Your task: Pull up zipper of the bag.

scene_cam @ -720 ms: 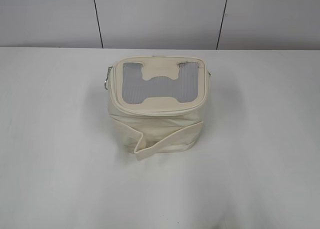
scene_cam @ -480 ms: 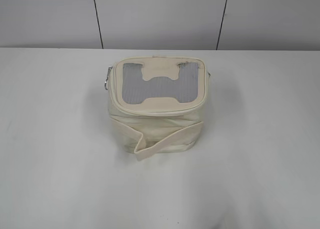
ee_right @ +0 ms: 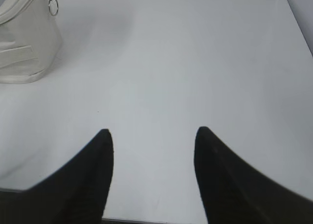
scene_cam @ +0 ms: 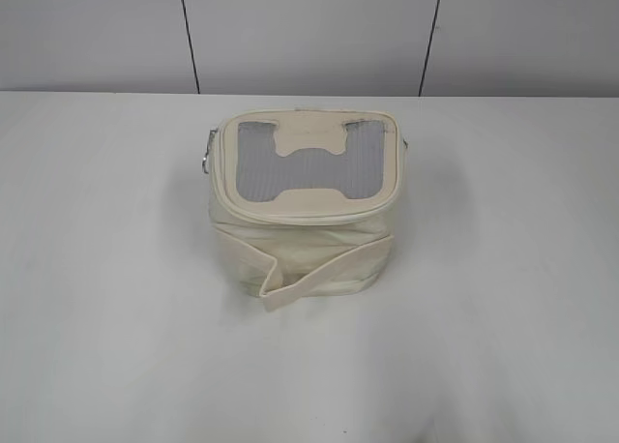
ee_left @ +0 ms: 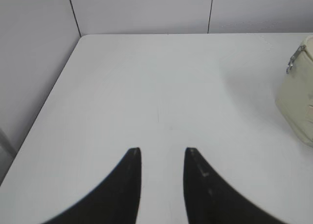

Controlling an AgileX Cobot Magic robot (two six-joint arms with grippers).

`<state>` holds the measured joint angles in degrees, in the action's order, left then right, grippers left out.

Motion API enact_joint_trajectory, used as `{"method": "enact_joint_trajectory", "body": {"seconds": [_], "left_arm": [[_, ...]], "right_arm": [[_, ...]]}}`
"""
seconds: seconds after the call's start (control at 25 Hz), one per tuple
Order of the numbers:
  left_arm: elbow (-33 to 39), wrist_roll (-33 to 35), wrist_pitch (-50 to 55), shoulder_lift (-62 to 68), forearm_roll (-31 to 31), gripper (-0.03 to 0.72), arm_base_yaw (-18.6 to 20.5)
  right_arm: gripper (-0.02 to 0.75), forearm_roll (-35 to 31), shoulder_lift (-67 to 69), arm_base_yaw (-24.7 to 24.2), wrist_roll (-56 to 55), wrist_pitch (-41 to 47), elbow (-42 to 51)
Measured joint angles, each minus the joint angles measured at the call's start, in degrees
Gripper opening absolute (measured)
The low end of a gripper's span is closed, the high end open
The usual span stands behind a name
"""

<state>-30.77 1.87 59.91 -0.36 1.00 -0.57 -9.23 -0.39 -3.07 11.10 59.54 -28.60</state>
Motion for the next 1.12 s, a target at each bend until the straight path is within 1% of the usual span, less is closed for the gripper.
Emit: {"method": "enact_joint_trajectory", "body": {"seconds": [0.6,0.72,0.8,0.88,0.92,1.04,1.12], "left_arm": [[0.0,0.0,0.0,0.0,0.0,0.232,0.0],[0.0,0.0,0.0,0.0,0.0,0.232,0.0],[0.0,0.0,0.0,0.0,0.0,0.232,0.0],[0.0,0.0,0.0,0.0,0.0,0.232,0.0],[0.0,0.0,0.0,0.0,0.0,0.232,0.0],[0.0,0.0,0.0,0.0,0.0,0.232,0.0],[0.0,0.0,0.0,0.0,0.0,0.232,0.0]], "right_arm": [[0.424,0.0,0.0,0.0,0.0,0.0,0.0],[0.424,-2.5,0.0,0.0,0.1,0.0,0.0],[0.424,-6.3,0.7,0.0,1.0,0.0,-0.1],[0.424,-12.9,5.0,0.0,5.2,-0.5,-0.3],[0.424,-16.5,8.0,0.0,9.1,-1.3,-0.5],[0.424,-29.9,21.7,0.0,22.6,-5.5,-1.2],[0.424,-39.1,33.4,0.0,33.3,-9.3,-2.9]]}}
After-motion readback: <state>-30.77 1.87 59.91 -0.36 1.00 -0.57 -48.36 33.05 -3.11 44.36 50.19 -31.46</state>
